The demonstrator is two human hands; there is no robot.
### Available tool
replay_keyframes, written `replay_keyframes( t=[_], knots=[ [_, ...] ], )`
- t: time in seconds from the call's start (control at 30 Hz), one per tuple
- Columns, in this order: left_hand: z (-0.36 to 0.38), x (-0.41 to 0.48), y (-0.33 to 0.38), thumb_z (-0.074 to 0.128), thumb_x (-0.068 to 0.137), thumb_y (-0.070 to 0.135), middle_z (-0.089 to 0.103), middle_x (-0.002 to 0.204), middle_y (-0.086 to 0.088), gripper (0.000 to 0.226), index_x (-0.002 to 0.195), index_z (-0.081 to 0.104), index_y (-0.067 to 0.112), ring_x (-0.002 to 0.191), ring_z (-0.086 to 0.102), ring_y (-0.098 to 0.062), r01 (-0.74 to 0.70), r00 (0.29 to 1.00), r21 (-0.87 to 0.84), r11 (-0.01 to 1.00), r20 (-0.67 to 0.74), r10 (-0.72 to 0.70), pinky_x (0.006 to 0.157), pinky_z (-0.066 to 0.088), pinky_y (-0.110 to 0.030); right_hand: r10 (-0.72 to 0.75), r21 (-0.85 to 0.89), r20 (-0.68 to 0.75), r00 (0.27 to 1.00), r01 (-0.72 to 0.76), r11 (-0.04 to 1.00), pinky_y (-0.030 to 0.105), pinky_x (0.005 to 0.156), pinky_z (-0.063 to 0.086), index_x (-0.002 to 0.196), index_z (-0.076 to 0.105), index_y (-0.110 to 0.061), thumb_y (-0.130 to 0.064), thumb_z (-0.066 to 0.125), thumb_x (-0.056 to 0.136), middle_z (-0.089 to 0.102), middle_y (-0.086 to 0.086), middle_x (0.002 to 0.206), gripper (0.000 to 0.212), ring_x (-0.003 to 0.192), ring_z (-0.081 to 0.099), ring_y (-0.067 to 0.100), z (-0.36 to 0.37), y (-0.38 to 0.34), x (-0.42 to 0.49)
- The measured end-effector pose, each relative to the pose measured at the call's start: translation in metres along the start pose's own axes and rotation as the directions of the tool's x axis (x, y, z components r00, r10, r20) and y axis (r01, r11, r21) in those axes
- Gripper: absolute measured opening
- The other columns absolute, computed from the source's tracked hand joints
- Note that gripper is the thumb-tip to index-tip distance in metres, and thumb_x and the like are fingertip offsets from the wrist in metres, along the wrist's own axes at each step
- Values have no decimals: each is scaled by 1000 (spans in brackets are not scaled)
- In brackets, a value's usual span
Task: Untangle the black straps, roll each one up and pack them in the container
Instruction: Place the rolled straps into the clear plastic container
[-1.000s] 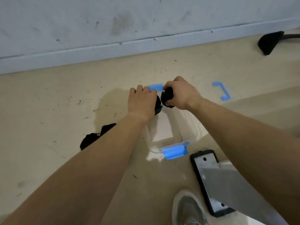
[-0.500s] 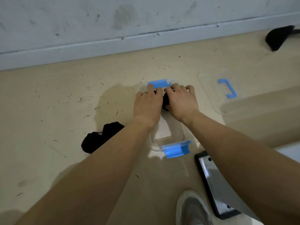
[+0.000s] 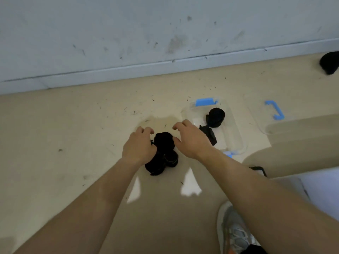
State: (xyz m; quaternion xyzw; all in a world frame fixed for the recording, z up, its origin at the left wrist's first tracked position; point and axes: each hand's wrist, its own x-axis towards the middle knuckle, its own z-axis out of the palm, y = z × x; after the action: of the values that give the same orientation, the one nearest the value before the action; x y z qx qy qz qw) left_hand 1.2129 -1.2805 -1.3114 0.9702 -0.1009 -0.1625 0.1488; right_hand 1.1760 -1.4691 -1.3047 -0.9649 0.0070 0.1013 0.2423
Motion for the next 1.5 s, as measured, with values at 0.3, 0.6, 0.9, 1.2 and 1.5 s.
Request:
replay_keyframes(
  t=[0.3,0.6,0.9,1.2,1.5],
  knots=[
    [30,16,-48,61,95,13,16,168,4,80,160,21,39,143,31,-36,-174,962,141,975,237,137,108,46,-50,112,-113,217,970,-89,990,51,101,48,151,32,-30,-32,54,95,24,12,154,61,126,45,41,55,-20,41],
    [42,41,-68,70,88,13,52,138,0,57,137,44,25,114,52,-32,-232,960,56,971,173,219,89,50,-45,223,0,239,945,-230,973,46,91,52,147,38,-29,-38,73,80,43,11,135,76,116,53,39,80,-17,68],
    [-23,26,-35,82,77,20,58,129,-1,62,130,49,21,110,59,-26,-98,991,-214,972,-113,75,81,46,-34,155,310,-98,983,-118,943,41,89,55,139,49,-28,-36,78,76,58,4,123,70,108,59,24,-6,-24,44],
    [-48,9,92,84,77,25,63,120,7,59,126,53,30,104,60,-19,-247,969,-410,878,-118,218,90,53,-39,421,215,-76,904,-398,892,35,82,52,133,52,-26,-38,78,79,64,2,115,61,97,60,23,-108,67,-20],
    [16,22,149,79,75,37,68,104,5,55,122,51,36,96,62,-24,-400,907,-5,916,142,397,77,49,-37,388,-164,104,916,-369,915,37,88,44,126,52,-40,-48,76,70,67,-2,106,61,113,50,24,-79,124,-34]
  ],
)
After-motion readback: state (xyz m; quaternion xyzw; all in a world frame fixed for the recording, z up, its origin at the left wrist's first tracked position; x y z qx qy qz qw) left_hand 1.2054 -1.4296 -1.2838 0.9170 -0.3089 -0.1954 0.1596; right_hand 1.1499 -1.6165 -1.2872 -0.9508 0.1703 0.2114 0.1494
